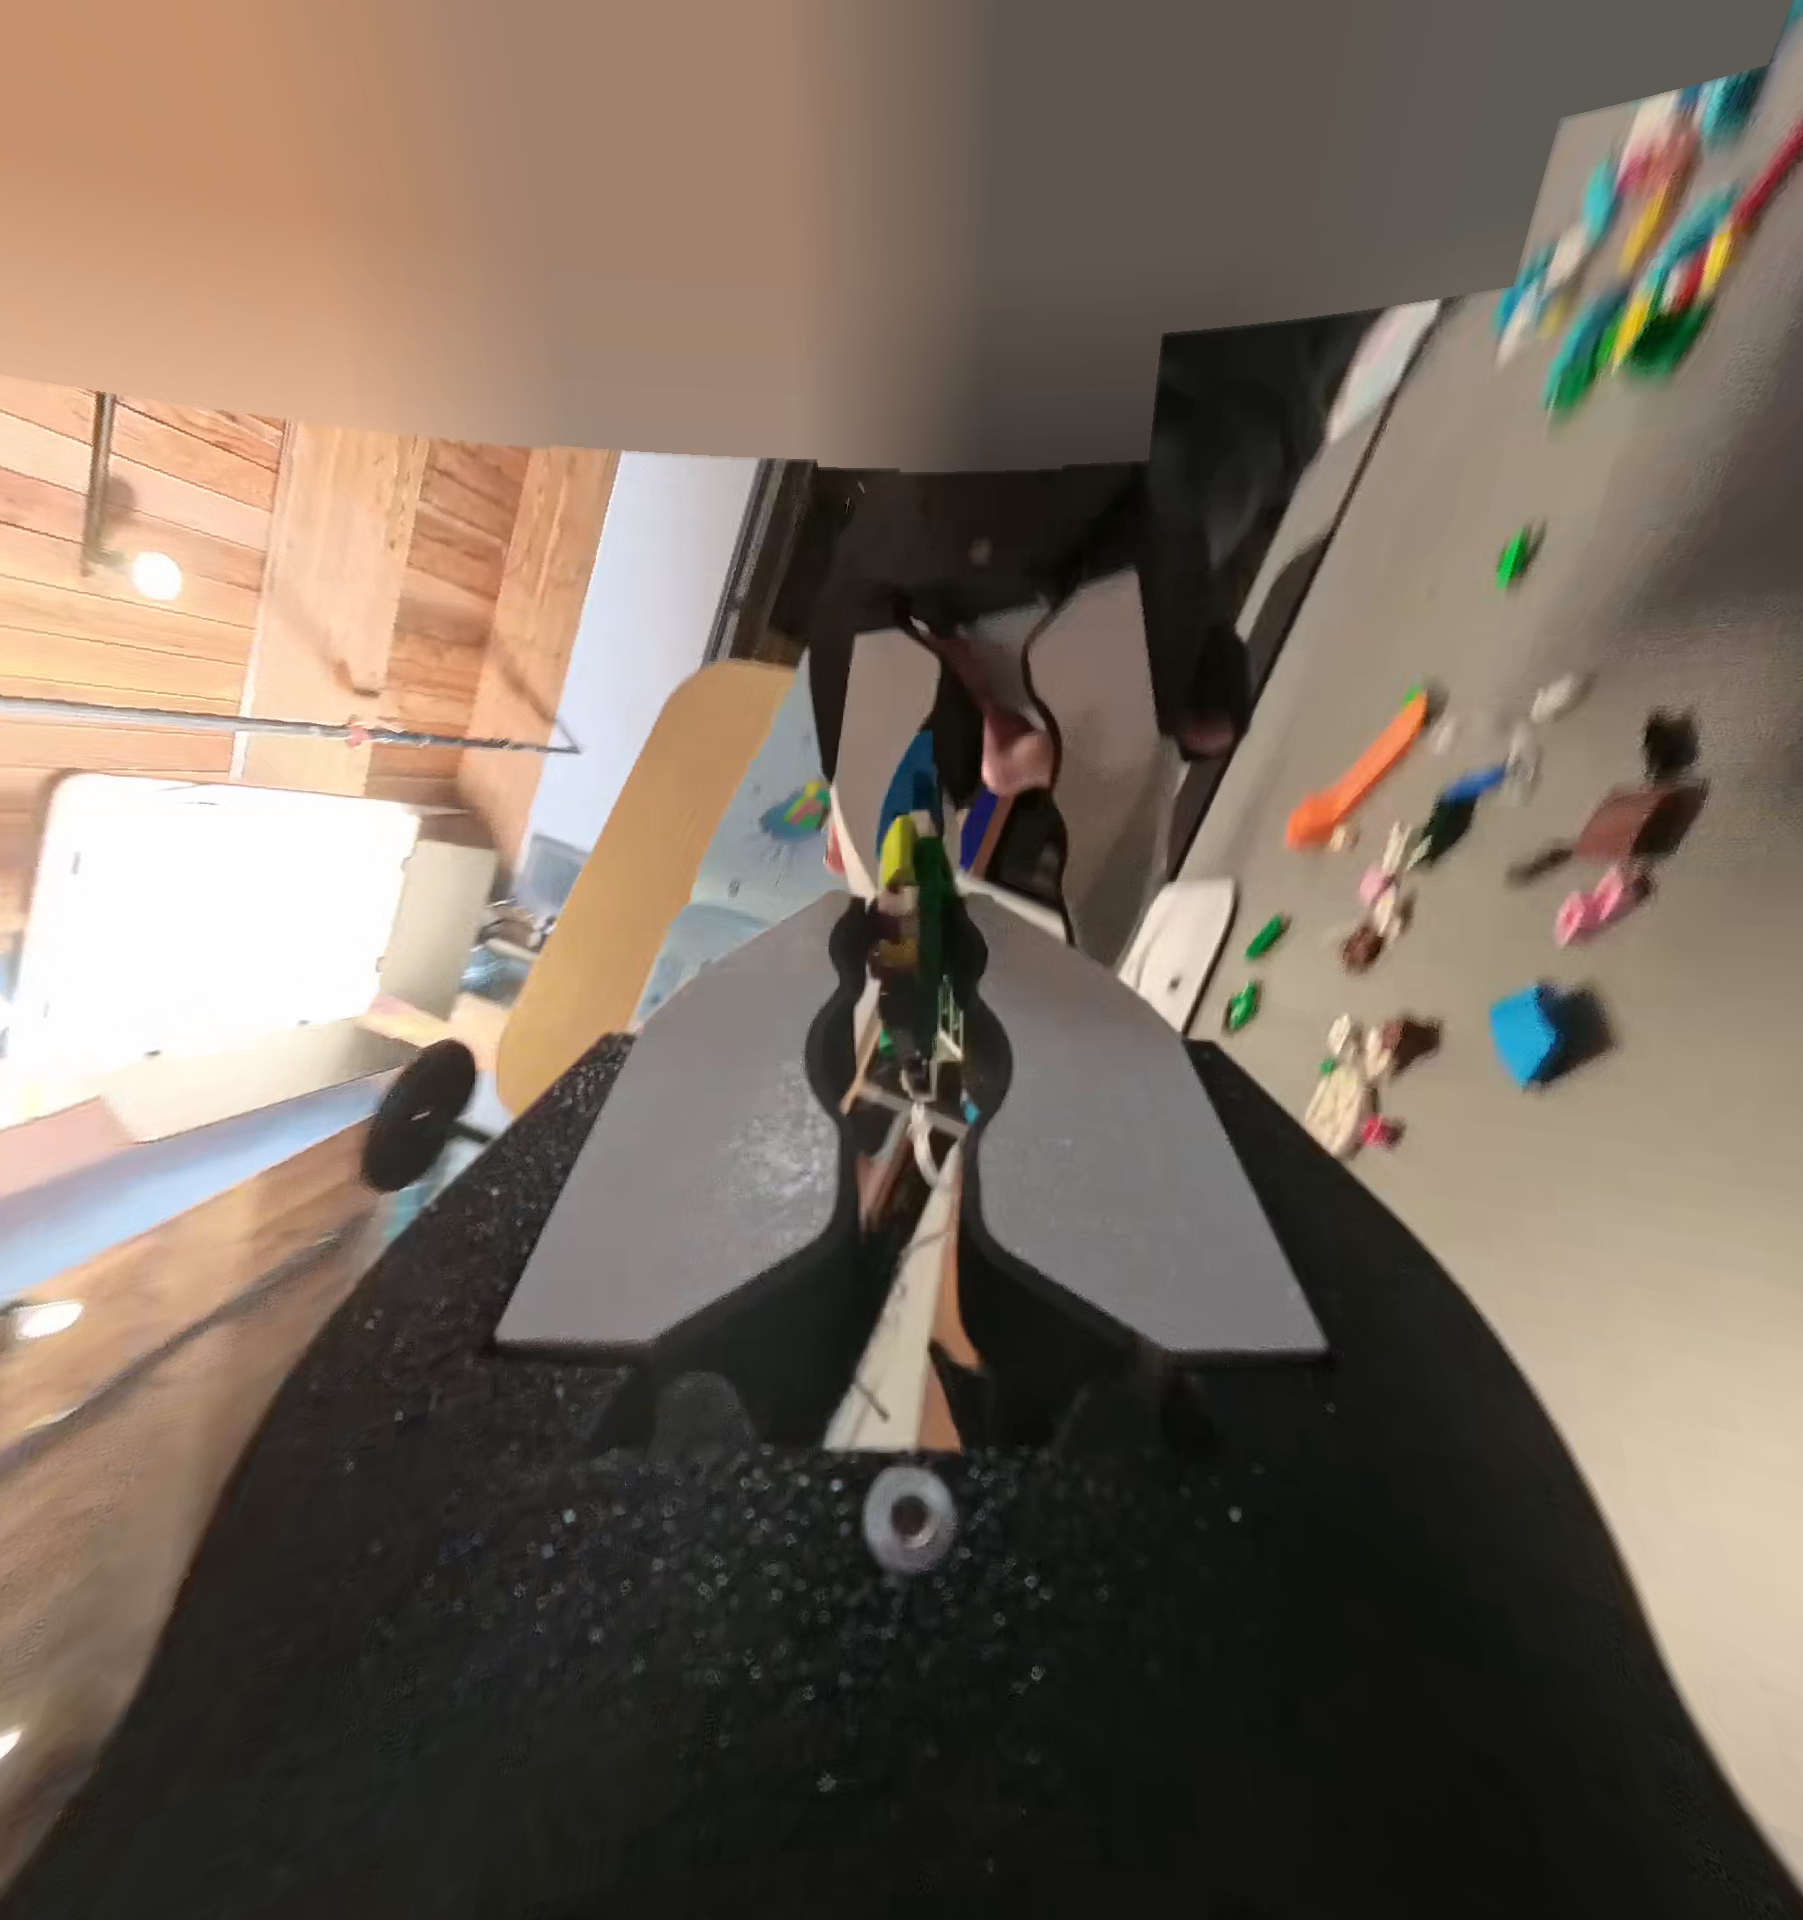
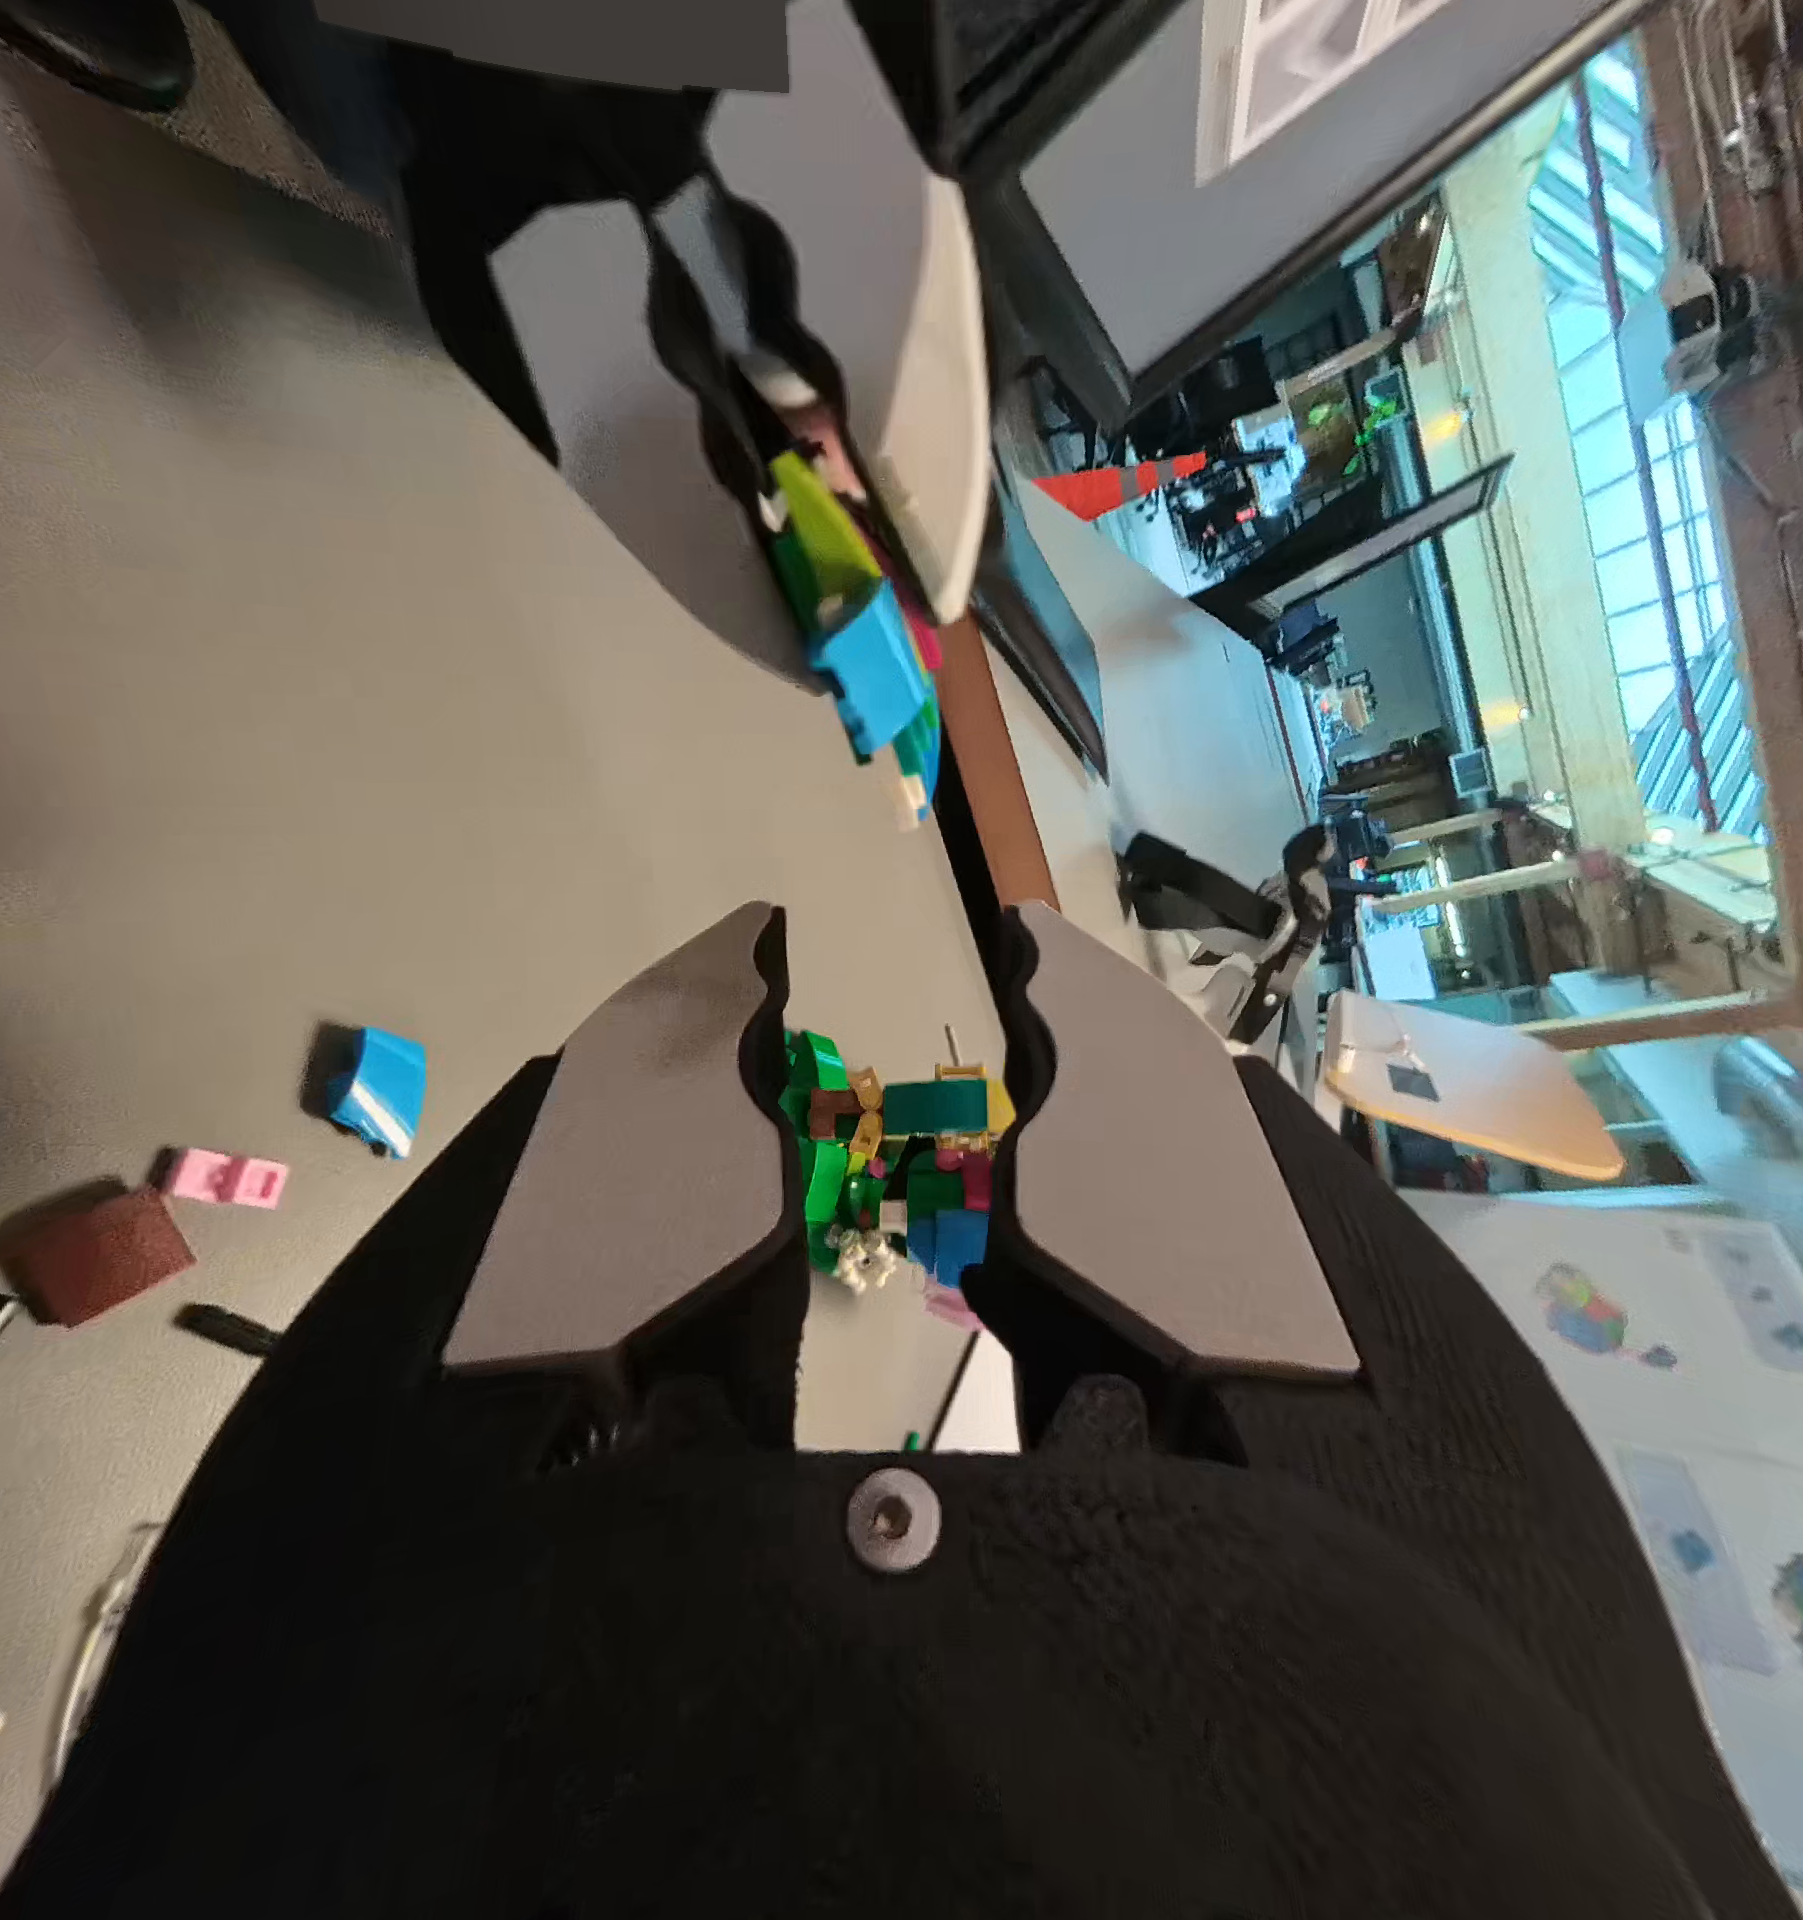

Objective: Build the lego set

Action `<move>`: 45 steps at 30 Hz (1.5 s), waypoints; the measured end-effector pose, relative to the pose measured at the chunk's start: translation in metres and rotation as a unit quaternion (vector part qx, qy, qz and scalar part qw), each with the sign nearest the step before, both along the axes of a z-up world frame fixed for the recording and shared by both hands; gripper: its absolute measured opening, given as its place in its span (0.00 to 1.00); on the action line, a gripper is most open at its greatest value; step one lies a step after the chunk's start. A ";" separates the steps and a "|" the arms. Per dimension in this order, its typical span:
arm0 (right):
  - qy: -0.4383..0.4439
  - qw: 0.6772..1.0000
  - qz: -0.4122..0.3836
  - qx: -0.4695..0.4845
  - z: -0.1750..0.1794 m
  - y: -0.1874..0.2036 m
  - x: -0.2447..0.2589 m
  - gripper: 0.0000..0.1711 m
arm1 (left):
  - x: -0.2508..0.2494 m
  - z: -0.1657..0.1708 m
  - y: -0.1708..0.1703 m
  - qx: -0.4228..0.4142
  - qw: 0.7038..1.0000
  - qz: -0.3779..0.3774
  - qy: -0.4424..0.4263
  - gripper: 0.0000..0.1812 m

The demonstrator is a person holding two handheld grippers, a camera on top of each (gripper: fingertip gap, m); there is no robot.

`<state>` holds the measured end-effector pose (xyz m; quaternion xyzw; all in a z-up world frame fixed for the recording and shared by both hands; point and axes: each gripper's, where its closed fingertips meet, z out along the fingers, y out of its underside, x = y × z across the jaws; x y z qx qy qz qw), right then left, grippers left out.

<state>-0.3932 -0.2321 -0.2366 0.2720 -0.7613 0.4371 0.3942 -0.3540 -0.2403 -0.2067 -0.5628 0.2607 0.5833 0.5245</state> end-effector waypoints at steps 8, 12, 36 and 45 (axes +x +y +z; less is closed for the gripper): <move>-0.033 0.994 0.055 -0.086 0.033 -0.010 0.044 0.17 | 0.025 0.020 0.005 0.033 0.976 -0.176 -0.126 0.08; -0.055 0.991 0.061 -0.108 0.041 -0.009 0.053 0.04 | 0.030 0.030 0.004 0.055 0.952 -0.239 -0.184 0.08; 0.392 0.828 -0.401 -0.007 0.091 0.040 -0.026 0.04 | -0.054 0.049 0.011 0.262 0.901 -0.103 -0.330 0.35; 0.373 0.831 -0.413 0.001 0.076 0.034 -0.033 0.04 | -0.048 0.047 0.018 0.195 0.958 -0.001 -0.212 0.30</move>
